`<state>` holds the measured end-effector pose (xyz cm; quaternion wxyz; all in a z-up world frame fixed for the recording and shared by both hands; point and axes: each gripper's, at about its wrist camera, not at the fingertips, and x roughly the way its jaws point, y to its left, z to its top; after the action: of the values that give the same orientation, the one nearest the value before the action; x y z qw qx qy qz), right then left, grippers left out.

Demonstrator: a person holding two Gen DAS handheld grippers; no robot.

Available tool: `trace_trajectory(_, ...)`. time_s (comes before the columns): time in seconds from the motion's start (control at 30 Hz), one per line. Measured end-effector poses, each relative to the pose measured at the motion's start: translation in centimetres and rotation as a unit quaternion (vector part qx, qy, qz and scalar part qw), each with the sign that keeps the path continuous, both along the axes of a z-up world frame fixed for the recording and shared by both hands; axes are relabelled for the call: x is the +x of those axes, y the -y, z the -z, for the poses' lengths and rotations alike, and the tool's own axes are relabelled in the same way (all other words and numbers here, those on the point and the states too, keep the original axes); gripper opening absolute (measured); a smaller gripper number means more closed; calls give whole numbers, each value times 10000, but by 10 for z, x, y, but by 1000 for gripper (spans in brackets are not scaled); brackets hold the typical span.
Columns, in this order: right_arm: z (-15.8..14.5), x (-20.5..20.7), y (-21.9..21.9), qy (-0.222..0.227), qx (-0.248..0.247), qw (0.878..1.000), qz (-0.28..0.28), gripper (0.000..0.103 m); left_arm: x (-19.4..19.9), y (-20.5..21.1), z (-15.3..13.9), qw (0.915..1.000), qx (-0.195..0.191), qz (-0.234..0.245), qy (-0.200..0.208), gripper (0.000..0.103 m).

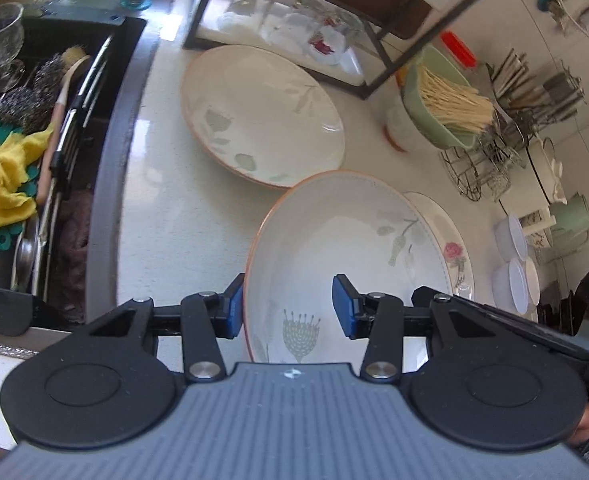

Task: Organize plates and bowls
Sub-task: 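Lift the grey-leaf plate with the left gripper and carry it over the rose plate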

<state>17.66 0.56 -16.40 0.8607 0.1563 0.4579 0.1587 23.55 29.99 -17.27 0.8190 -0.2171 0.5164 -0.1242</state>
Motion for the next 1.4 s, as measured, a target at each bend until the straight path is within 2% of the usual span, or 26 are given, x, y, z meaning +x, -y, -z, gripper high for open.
trace_trajectory(0.37, 4, 19, 64, -95, 12, 9999, 125, 26, 21, 66, -2, 9999, -107, -79, 75, 51)
trace_trajectory(0.57, 13, 32, 90, -274, 72, 9995, 149, 26, 46, 108, -1, 9985, 513, 154, -134, 51)
trace_trajectory(0.73, 26, 41, 107, -472, 178, 9986, 142, 26, 55, 124, 5, 9971, 647, 185, -343, 51)
trace_trajectory(0.93, 43, 50, 112, -779, 16, 9969, -54, 26, 67, 139, 4, 9952, 837, 238, -438, 51)
trace_trajectory(1.27, 50, 56, 117, -892, -174, 9956, -226, 27, 79, 157, 9, 9912, 1038, 325, -760, 51)
trace_trajectory(1.4, 49, 58, 122, -873, -267, 9955, -253, 27, 80, 168, 10, 9879, 1273, 349, -815, 51)
